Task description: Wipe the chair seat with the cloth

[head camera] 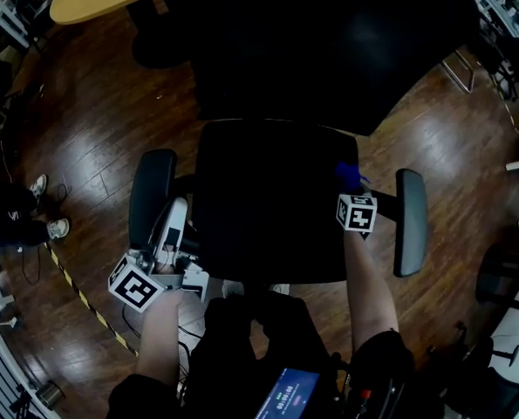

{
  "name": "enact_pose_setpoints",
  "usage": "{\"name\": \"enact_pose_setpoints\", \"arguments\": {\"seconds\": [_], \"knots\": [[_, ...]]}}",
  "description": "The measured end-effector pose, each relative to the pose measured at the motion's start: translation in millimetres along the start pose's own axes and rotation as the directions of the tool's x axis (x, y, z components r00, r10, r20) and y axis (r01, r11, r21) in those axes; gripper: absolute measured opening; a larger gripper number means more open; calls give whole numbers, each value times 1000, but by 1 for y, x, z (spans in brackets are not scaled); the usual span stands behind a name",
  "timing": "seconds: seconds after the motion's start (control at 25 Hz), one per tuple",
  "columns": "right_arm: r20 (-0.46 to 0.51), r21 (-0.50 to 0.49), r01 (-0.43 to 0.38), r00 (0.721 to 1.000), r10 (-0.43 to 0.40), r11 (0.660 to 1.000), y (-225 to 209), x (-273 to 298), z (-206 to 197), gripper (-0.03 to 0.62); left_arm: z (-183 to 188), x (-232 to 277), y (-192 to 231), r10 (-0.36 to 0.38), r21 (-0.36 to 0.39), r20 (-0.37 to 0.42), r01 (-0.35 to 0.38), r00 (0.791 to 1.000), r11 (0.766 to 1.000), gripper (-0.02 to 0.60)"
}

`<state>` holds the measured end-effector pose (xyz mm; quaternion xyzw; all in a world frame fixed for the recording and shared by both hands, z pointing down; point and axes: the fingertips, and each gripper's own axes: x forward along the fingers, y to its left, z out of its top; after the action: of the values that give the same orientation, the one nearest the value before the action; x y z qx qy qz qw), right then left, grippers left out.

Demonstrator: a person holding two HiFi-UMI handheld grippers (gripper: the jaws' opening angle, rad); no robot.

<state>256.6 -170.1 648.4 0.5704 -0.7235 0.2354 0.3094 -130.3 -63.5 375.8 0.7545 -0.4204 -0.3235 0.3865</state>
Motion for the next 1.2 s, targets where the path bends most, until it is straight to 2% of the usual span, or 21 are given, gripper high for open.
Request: {"name": "enact_pose_setpoints", "arguments": {"seconds": [0.28,0.36,0.44,0.52,0.64,0.76,0.84,0.92,1.08,1.12,1.2], "knots": [[17,-9,35,999,-35,999,1,0,7,77,-5,4,-2,-15,-9,-5,15,1000,1000,-8],[54,-20,-11,998,12,1000,31,-2,20,77,-5,4,-1,-18,-17,-2,18,1000,1000,-8],[90,-59,-119,988,124,991,91,-1,36,77,-5,3,-2,-23,-18,-1,23,1000,1000,-8],[107,-86,-250,960,259,964,168,3,49,77,-4,1,-5,-35,-12,-1,35,999,999,-8],[112,-114,-420,895,432,900,279,7,63,77,-1,-1,-9,-54,-9,9,54,999,999,-8],[67,-149,-545,827,558,825,367,1,55,77,-1,-1,-12,-63,-13,20,63,998,998,-8],[20,-162,-596,795,607,786,408,-2,38,77,-2,-1,-14,-67,-12,18,67,998,998,-8],[2,-173,-611,784,621,773,427,-3,24,77,-2,-3,-14,-67,-11,18,67,998,998,-8],[24,-208,-595,791,612,777,421,2,17,78,4,-9,-12,-61,-6,23,61,998,998,-8],[24,-206,-583,800,600,786,411,5,15,78,5,-9,-11,-60,-7,24,60,998,998,-8],[25,-165,-540,834,551,826,377,11,10,78,5,-10,-10,-58,-5,18,58,998,998,-8]]}}
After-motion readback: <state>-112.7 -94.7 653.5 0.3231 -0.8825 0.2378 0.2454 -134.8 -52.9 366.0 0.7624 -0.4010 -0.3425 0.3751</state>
